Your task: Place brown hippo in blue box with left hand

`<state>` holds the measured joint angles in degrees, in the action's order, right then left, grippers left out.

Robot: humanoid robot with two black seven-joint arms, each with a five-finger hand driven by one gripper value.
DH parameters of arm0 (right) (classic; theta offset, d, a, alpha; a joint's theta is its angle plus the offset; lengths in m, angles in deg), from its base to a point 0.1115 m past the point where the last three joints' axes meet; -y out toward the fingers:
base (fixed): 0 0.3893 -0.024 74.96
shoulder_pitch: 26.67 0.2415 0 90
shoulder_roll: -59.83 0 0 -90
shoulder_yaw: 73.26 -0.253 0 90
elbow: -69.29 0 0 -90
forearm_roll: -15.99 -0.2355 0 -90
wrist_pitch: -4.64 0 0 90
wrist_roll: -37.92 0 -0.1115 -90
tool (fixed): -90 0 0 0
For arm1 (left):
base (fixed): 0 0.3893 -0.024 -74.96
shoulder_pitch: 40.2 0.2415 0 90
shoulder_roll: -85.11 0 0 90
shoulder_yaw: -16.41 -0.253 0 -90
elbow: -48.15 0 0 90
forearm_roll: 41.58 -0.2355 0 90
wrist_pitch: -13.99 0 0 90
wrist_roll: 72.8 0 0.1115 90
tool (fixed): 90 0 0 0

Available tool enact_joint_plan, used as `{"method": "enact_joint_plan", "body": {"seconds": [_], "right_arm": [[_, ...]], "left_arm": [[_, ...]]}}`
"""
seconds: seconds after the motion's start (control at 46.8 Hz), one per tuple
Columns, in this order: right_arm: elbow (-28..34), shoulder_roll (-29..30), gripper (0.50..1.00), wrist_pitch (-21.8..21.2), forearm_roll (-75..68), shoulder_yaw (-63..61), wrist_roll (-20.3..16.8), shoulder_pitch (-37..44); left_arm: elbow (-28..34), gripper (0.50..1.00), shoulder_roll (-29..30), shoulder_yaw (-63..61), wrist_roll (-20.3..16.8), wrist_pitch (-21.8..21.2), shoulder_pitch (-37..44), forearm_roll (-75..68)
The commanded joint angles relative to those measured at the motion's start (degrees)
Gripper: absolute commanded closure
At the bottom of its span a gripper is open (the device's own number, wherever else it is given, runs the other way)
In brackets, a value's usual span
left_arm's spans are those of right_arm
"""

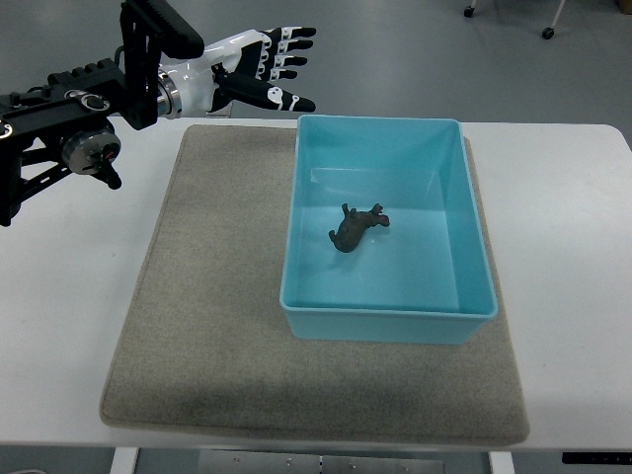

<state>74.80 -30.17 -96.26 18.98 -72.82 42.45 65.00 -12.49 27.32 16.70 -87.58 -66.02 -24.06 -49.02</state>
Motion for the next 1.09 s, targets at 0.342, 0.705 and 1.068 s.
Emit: {"method": "enact_joint_plan", "body": {"seconds": [0.342, 0.705, 1.068], "right_arm": [[0.0, 0.0, 0.564, 0.0, 0.0, 0.0, 0.0, 0.0], [0.0, 0.0, 0.564, 0.0, 0.0, 0.0, 0.0, 0.0], [0.0, 0.0, 0.564, 0.0, 0.0, 0.0, 0.0, 0.0]], "left_arm": [[15.1, 0.501, 1.4, 2.0, 2.1, 25.0, 8.1, 22.3], [24.2, 0.501, 0.4, 22.3, 15.8, 25.0, 19.2, 23.8], [24.2, 0.5, -1.9, 27.3, 16.8, 25.0, 21.5, 23.9]]}}
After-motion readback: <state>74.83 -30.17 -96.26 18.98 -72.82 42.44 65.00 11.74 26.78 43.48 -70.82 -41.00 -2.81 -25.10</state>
